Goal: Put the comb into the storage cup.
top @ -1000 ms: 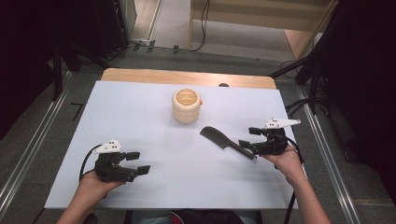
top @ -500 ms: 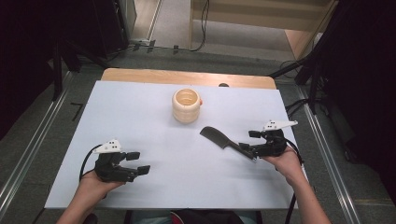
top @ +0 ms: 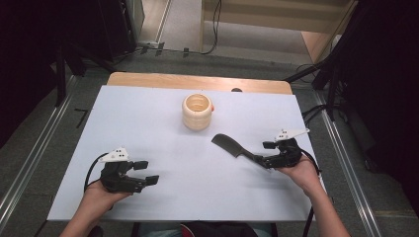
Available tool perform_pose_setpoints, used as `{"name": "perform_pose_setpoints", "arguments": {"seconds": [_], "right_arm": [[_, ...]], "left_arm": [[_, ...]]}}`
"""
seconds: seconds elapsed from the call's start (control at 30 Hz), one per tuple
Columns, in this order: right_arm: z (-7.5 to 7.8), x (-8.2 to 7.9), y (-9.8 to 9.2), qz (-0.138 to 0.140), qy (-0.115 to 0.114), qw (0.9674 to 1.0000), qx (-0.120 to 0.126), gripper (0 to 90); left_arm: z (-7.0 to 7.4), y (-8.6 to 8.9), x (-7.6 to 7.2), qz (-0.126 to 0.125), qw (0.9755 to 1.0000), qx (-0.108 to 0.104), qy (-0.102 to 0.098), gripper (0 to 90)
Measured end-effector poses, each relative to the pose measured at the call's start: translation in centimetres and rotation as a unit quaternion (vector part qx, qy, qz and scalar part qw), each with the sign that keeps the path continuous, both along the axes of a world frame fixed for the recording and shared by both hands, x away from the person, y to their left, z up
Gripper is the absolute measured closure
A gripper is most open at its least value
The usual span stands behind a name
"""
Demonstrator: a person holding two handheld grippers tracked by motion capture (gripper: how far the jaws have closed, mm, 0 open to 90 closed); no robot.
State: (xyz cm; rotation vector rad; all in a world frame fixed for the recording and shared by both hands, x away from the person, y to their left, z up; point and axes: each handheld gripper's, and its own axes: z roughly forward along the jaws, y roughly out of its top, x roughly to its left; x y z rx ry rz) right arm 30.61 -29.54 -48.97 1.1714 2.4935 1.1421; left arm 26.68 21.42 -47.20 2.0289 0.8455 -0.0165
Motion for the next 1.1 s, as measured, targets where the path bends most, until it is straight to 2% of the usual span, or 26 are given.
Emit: {"name": "perform_pose_setpoints", "arguments": {"seconds": [0.1, 0.4, 0.43, 0.5, 0.57, 0.67, 0.77, 0.83, 0.87, 0.93, 1.1], "right_arm": [[-0.3, 0.0, 0.2, 0.006, 0.01, 0.9998, -0.019, 24.9], [-0.9, 0.0, 0.5, 0.011, 0.03, 0.9984, -0.047, 32.2], [-1.1, 0.0, 0.6, 0.013, 0.037, 0.9979, -0.052, 37.2], [-1.2, 0.0, 0.6, 0.016, 0.04, 0.9975, -0.056, 39.4], [-1.5, -0.1, 0.6, 0.019, 0.05, 0.9961, -0.07, 46.4], [-1.6, -0.2, 0.6, 0.023, 0.047, 0.9958, -0.074, 49.2], [-1.5, -0.3, 0.6, 0.023, 0.046, 0.9954, -0.08, 56.9], [-1.5, -0.4, 0.7, 0.023, 0.045, 0.9947, -0.089, 62.0], [-1.3, -0.6, 0.8, 0.021, 0.046, 0.9931, -0.106, 67.2], [-1.4, -0.6, 0.8, 0.023, 0.044, 0.9932, -0.106, 67.5], [-1.4, -0.8, 1.0, 0.009, 0.048, 0.9931, -0.107, 69.4]], "left_arm": [[0.0, 0.0, 0.0, 0.0, 1.0, 0.001, 0.0, 24.6], [0.0, 0.0, 0.0, -0.001, 1.0, 0.001, 0.001, 24.6], [0.0, 0.0, 0.0, -0.001, 1.0, 0.001, 0.001, 24.6], [0.0, 0.0, 0.0, -0.001, 1.0, 0.002, 0.001, 24.5], [0.0, 0.0, 0.0, -0.001, 1.0, 0.002, 0.001, 24.6], [0.0, 0.0, 0.0, -0.001, 1.0, 0.002, 0.001, 24.6], [0.0, 0.0, 0.0, 0.0, 1.0, 0.002, 0.001, 24.6], [0.0, 0.0, 0.0, 0.0, 1.0, 0.002, 0.001, 24.5], [0.0, 0.0, 0.0, 0.001, 1.0, 0.002, 0.001, 24.6], [0.0, 0.0, 0.0, 0.001, 1.0, 0.002, 0.001, 24.6], [-0.1, 0.0, 0.0, 0.002, 1.0, 0.002, 0.002, 24.6]]}}
